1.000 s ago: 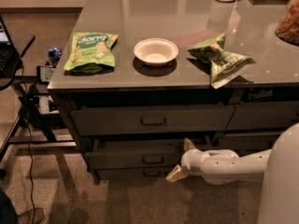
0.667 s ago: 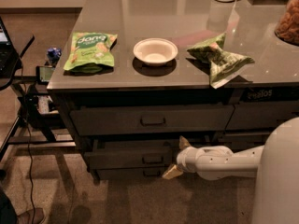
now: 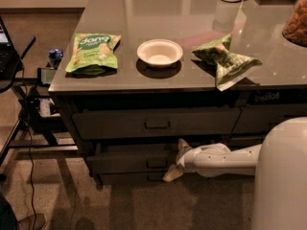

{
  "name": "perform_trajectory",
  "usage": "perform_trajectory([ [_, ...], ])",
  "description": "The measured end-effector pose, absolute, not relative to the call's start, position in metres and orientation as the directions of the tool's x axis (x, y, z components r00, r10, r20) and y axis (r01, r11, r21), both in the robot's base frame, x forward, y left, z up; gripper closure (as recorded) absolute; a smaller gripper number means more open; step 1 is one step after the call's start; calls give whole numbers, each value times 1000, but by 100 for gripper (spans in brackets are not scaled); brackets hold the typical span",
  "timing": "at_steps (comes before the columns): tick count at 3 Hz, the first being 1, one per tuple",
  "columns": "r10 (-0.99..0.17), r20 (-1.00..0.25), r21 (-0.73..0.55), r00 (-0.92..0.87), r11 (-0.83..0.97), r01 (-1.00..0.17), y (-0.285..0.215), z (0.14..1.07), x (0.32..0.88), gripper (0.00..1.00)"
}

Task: Open middle drawer

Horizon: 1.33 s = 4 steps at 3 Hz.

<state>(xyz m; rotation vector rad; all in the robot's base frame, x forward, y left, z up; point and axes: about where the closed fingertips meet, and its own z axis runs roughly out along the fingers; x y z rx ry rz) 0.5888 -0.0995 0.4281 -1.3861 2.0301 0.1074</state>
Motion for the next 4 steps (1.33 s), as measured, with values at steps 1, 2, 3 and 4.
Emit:
perform_trajectory([
  [1, -811, -541, -278, -225, 425, -862, -107, 418, 590, 0],
  [2, -819, -524, -271, -233, 420, -866, -117, 413, 584, 0],
  [3, -810, -527, -263, -257, 443, -857, -132, 413, 575, 0],
  [4, -806, -507, -232, -307, 470, -852, -147, 409, 559, 0],
])
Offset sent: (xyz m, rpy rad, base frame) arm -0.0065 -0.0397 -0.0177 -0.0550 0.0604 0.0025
